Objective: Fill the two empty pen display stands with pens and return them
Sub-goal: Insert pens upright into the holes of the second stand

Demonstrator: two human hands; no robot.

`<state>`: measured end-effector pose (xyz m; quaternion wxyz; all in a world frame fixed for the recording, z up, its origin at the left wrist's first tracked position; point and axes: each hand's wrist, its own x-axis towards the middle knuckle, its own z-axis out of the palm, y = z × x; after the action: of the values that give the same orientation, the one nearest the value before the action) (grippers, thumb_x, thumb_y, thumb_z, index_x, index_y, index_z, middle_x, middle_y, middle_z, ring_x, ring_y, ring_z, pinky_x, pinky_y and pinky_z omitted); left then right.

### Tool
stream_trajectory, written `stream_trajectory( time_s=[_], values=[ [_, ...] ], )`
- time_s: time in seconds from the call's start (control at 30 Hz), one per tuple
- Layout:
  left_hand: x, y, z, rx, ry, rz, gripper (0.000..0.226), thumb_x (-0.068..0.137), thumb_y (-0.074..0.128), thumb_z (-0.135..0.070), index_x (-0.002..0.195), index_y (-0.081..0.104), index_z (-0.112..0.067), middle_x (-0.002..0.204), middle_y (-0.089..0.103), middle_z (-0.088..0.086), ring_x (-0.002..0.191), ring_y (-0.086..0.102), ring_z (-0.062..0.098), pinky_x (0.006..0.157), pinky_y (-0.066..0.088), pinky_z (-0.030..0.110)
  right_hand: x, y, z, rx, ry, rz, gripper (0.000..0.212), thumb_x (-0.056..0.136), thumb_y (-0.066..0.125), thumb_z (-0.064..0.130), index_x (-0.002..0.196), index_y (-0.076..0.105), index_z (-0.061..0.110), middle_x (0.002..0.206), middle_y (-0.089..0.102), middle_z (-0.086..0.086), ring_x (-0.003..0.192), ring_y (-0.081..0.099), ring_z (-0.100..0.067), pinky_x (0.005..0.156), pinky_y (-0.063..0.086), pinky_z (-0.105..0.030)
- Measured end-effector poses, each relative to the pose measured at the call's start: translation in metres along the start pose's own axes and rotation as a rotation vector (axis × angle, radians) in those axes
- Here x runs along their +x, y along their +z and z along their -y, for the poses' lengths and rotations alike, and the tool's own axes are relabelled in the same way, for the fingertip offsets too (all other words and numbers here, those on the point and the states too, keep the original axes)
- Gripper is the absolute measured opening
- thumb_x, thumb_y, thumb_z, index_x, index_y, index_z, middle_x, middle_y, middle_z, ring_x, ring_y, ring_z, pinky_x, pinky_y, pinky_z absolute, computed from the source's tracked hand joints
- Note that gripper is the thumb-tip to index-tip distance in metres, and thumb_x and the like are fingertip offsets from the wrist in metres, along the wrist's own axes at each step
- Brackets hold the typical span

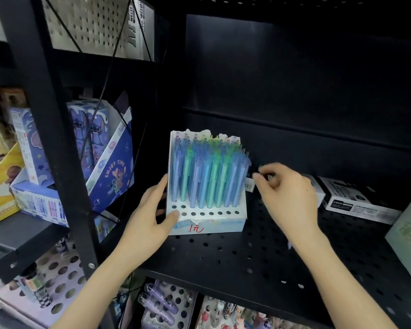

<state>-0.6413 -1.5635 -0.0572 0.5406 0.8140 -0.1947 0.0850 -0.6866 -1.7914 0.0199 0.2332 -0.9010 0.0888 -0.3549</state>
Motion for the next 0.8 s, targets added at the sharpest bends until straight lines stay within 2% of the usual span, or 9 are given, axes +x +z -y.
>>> stream_trajectory(
  time_s=[0.07, 0.13, 0.23, 0.3, 0.37, 0.47, 0.53, 0.63, 0.8],
  values=[
    [-0.001, 0.001, -0.001, 0.008, 0.012, 0.003, 0.076, 0.088, 0.061, -0.019, 0.145, 0.017, -0.044, 0.139, 0.035, -0.019, 0.113, 0.038, -0.019, 0.085, 0.034, 0.002, 0.003, -0.006, -0.037, -0.225, 0.152, 0.079, 0.031, 0.088, 0.057, 0.039, 0.113, 0.061, 0.02, 0.077, 0.068, 0.002, 0.083, 0.064, -0.024, 0.067, 0.048, -0.031],
    [-0.002, 0.002, -0.002, 0.023, 0.027, 0.013, 0.078, 0.085, 0.064, -0.021, 0.145, 0.018, -0.043, 0.136, 0.037, -0.018, 0.11, 0.038, -0.022, 0.082, 0.036, 0.0, 0.005, -0.01, -0.064, -0.378, 0.246, 0.188, 0.042, 0.087, 0.058, 0.044, 0.119, 0.055, 0.016, 0.089, 0.069, -0.004, 0.09, 0.063, -0.029, 0.066, 0.048, -0.032],
    [-0.001, 0.006, -0.005, 0.025, 0.042, 0.032, 0.08, 0.083, 0.067, -0.02, 0.145, 0.021, -0.04, 0.134, 0.039, -0.016, 0.111, 0.04, -0.019, 0.08, 0.037, -0.002, 0.006, -0.007, -0.086, -0.408, 0.34, 0.366, 0.048, 0.081, 0.063, 0.052, 0.11, 0.052, 0.015, 0.095, 0.065, -0.001, 0.092, 0.062, -0.026, 0.063, 0.042, -0.03],
    [0.002, 0.009, -0.007, 0.009, 0.044, 0.041, 0.081, 0.082, 0.068, -0.017, 0.145, 0.022, -0.038, 0.133, 0.04, -0.015, 0.114, 0.042, -0.012, 0.078, 0.038, -0.002, 0.007, -0.003, -0.092, -0.376, 0.392, 0.439, 0.044, 0.078, 0.066, 0.051, 0.097, 0.053, 0.014, 0.088, 0.061, 0.0, 0.082, 0.059, -0.023, 0.058, 0.04, -0.028],
    [0.006, 0.014, -0.009, -0.004, 0.04, 0.052, 0.081, 0.082, 0.068, -0.015, 0.145, 0.023, -0.037, 0.134, 0.041, -0.013, 0.117, 0.042, -0.005, 0.077, 0.038, -0.002, 0.007, -0.002, -0.093, -0.34, 0.411, 0.447, 0.037, 0.079, 0.069, 0.043, 0.092, 0.057, 0.011, 0.087, 0.062, -0.005, 0.078, 0.058, -0.023, 0.056, 0.04, -0.028],
    [0.011, 0.022, -0.011, 0.002, 0.047, 0.073, 0.081, 0.083, 0.067, -0.016, 0.146, 0.021, -0.036, 0.135, 0.04, -0.01, 0.121, 0.041, 0.0, 0.077, 0.037, -0.003, 0.005, -0.008, -0.095, -0.33, 0.39, 0.413, 0.033, 0.082, 0.067, 0.025, 0.101, 0.063, -0.001, 0.098, 0.067, -0.016, 0.089, 0.061, -0.03, 0.068, 0.047, -0.034],
    [0.012, 0.028, -0.012, 0.009, 0.052, 0.082, 0.081, 0.083, 0.067, -0.017, 0.147, 0.02, -0.035, 0.136, 0.039, -0.01, 0.122, 0.04, -0.001, 0.077, 0.038, -0.001, 0.002, -0.013, -0.099, -0.293, 0.372, 0.406, 0.028, 0.082, 0.064, 0.017, 0.098, 0.066, -0.005, 0.09, 0.068, -0.019, 0.086, 0.062, -0.031, 0.07, 0.049, -0.035],
    [0.013, 0.033, -0.014, 0.016, 0.058, 0.083, 0.082, 0.083, 0.067, -0.018, 0.147, 0.018, -0.034, 0.136, 0.038, -0.011, 0.122, 0.04, -0.001, 0.077, 0.039, 0.001, -0.001, -0.026, -0.099, -0.112, 0.383, 0.353, 0.014, 0.079, 0.061, 0.01, 0.083, 0.068, -0.001, 0.065, 0.061, -0.011, 0.062, 0.055, -0.022, 0.055, 0.038, -0.028],
    [0.015, 0.04, -0.015, 0.033, 0.072, 0.094, 0.082, 0.085, 0.065, -0.019, 0.148, 0.015, -0.033, 0.137, 0.035, -0.013, 0.123, 0.038, -0.002, 0.077, 0.039, 0.0, 0.003, -0.058, -0.056, 0.619, 0.436, 0.227, 0.01, 0.08, 0.062, -0.005, 0.085, 0.066, 0.002, 0.064, 0.062, -0.008, 0.044, 0.053, -0.007, 0.041, 0.044, -0.017]
  ],
)
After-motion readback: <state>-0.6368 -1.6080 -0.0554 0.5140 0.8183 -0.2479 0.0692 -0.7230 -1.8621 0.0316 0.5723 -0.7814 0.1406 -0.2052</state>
